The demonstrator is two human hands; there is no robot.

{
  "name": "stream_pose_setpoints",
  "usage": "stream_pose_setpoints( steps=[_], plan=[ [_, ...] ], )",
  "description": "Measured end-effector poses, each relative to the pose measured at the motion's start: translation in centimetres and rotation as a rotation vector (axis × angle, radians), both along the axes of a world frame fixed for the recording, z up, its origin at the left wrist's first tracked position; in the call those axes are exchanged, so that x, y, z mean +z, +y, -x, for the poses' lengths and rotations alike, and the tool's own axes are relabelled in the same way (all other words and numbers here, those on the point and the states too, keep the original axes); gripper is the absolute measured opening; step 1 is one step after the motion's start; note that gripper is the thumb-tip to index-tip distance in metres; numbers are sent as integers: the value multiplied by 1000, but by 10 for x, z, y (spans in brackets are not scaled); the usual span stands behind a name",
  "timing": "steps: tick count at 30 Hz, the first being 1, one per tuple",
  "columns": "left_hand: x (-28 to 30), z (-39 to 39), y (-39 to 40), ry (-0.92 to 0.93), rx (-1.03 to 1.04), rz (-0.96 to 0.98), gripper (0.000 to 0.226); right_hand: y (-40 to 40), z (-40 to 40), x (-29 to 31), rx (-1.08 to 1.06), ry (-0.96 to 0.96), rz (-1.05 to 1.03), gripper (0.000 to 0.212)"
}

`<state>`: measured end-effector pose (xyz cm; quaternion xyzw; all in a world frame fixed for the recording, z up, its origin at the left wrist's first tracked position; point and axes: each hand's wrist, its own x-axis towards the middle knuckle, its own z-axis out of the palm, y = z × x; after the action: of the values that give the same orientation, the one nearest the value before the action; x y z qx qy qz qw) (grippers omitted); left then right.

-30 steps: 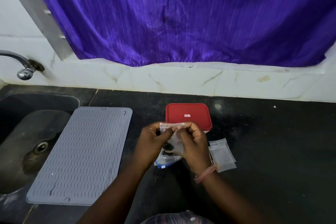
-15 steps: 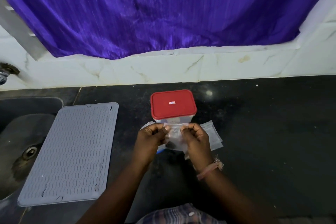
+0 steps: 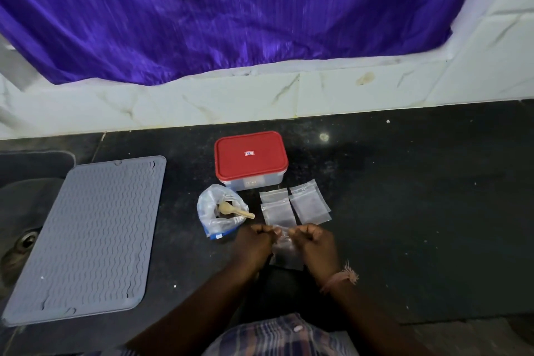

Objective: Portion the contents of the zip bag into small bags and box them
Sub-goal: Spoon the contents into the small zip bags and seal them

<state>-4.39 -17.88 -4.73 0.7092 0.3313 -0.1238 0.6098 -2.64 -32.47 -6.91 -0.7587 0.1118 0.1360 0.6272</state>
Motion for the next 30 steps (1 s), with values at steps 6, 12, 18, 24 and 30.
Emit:
stream_pose_setpoints(
  steps=[6, 12, 18, 24, 30],
  plan=[
    [-8, -3, -11, 51, 41, 73, 11, 0, -10, -19, 46, 9, 80, 10],
    [1, -27, -15, -14, 222, 115, 15, 7, -29, -6, 11, -117, 52, 24],
    [-5, -46, -20, 3, 250, 37, 15, 17, -46, -5, 97, -211, 234, 23],
    [13, -37, -24, 40, 125, -183, 26, -6, -55, -21, 20, -205, 757, 32],
    [13, -32, -29, 148, 36, -170, 50, -9, -60, -23, 24, -176, 712, 24]
  ],
)
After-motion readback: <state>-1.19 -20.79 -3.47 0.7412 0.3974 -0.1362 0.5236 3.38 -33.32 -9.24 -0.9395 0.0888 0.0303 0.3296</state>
